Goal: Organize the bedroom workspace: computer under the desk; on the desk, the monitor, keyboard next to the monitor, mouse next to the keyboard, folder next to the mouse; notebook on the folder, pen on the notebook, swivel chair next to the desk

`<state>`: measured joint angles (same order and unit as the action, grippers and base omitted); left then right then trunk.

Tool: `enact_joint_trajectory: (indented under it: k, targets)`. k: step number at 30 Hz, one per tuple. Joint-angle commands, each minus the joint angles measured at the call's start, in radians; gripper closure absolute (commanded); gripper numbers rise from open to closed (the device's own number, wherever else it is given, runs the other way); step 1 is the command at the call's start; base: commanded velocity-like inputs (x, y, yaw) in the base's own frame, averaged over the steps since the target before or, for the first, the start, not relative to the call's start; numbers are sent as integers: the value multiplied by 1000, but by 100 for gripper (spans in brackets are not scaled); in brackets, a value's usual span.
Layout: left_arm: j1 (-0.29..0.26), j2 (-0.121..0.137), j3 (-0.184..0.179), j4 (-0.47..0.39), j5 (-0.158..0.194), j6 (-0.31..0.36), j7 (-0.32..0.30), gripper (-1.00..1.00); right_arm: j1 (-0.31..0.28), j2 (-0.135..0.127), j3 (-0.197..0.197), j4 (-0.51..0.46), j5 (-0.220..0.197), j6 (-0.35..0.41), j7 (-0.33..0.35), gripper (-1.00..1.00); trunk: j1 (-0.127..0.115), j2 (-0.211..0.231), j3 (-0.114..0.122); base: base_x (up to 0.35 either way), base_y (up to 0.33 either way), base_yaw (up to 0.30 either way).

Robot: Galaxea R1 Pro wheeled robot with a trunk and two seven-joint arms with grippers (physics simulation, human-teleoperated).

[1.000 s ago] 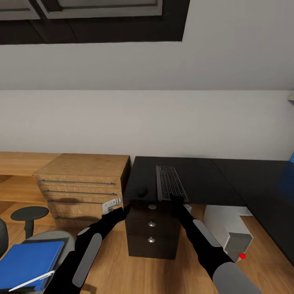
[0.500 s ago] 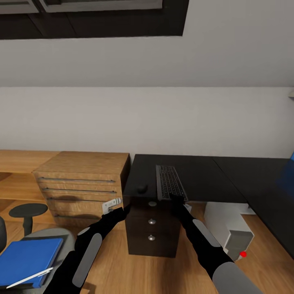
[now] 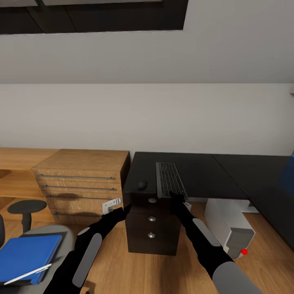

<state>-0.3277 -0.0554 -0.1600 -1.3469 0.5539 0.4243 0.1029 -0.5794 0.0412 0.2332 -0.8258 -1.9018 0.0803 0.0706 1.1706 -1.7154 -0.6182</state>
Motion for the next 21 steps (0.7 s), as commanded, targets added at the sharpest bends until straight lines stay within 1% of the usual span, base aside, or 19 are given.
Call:
enact_joint_trajectory:
  k: [1,10,21]
  targets:
    - [-1,0,-1,-2,11,3,9,-100,0,0,1,25,-10,1,-12,100,4,-8,-4,0,0,0]
    - [-1,0,-1,-1,12,4,9,-100,0,-1,0,25,-8,0,-14,100,38,-71,-33,0,0,0]
    - [-1,1,-1,-1,12,4,9,-100,0,-1,0,25,-4,0,-14,100,38,-71,-33,0,0,0]
